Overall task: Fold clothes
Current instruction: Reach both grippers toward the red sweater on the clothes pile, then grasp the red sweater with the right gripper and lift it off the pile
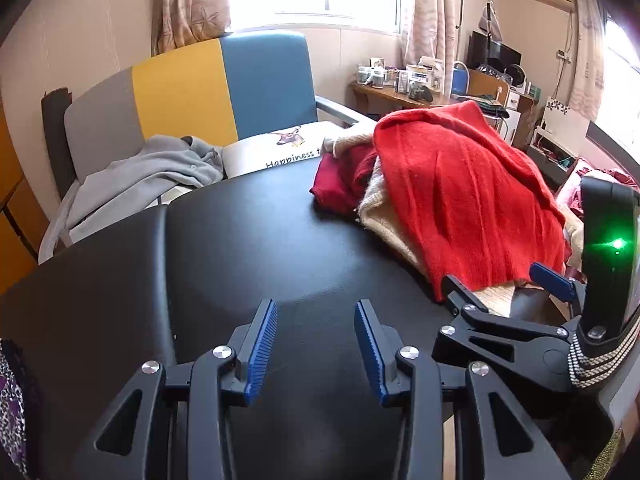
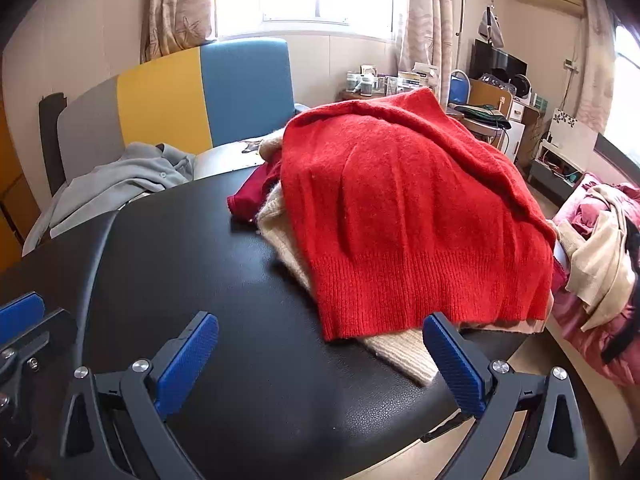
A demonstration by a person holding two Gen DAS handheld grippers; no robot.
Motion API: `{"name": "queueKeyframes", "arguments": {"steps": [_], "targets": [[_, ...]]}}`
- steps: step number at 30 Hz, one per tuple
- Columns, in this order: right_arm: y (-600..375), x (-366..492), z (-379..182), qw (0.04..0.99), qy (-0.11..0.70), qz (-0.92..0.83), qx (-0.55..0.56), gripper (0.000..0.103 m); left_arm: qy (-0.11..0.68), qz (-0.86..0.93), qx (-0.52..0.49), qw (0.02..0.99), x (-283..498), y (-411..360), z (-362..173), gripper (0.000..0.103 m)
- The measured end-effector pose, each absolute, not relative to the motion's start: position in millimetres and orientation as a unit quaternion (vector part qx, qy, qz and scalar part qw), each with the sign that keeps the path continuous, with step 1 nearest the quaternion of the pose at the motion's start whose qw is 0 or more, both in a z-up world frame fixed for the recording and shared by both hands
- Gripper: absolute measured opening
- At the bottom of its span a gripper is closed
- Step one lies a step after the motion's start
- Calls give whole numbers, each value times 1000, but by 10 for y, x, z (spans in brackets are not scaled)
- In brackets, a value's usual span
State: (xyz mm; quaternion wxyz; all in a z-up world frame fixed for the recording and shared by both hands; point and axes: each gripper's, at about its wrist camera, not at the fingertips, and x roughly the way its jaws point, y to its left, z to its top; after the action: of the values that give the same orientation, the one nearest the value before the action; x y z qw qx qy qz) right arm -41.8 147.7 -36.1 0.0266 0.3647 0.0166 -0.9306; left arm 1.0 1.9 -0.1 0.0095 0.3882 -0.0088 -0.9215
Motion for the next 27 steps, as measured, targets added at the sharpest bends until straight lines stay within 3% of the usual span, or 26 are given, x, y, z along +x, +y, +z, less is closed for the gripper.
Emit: {"name": "queueKeyframes", "arguments": {"steps": [12,14,15,16,18,24,26,27], "targets": [[1515,-347,-428,69,-11,-932,354,103,12,-903,430,-4,-32,-153,-290,42],[1636,-364,-529,112,-60,-918,376,103,15,-895,446,-6,-75,-217,-441,42],[1697,-373,-580,133,-85,-909,386,99,24,-892,452,-11,-88,-279,-529,43],[1758,-382,-630,153,-109,-899,396,82,36,-885,464,-14,-114,-358,-641,44],[1887,-397,-684,178,-138,-887,404,65,48,-878,476,-14,-133,-466,-793,44],[2638,-588,-219,116,-158,-929,315,65,61,-866,496,2,-135,-694,-1114,44],[2896,-735,-13,82,-161,-942,283,76,65,-862,502,7,-136,-771,-1222,45],[2975,-788,53,69,-161,-947,270,90,68,-860,506,9,-136,-809,-1275,45]]}}
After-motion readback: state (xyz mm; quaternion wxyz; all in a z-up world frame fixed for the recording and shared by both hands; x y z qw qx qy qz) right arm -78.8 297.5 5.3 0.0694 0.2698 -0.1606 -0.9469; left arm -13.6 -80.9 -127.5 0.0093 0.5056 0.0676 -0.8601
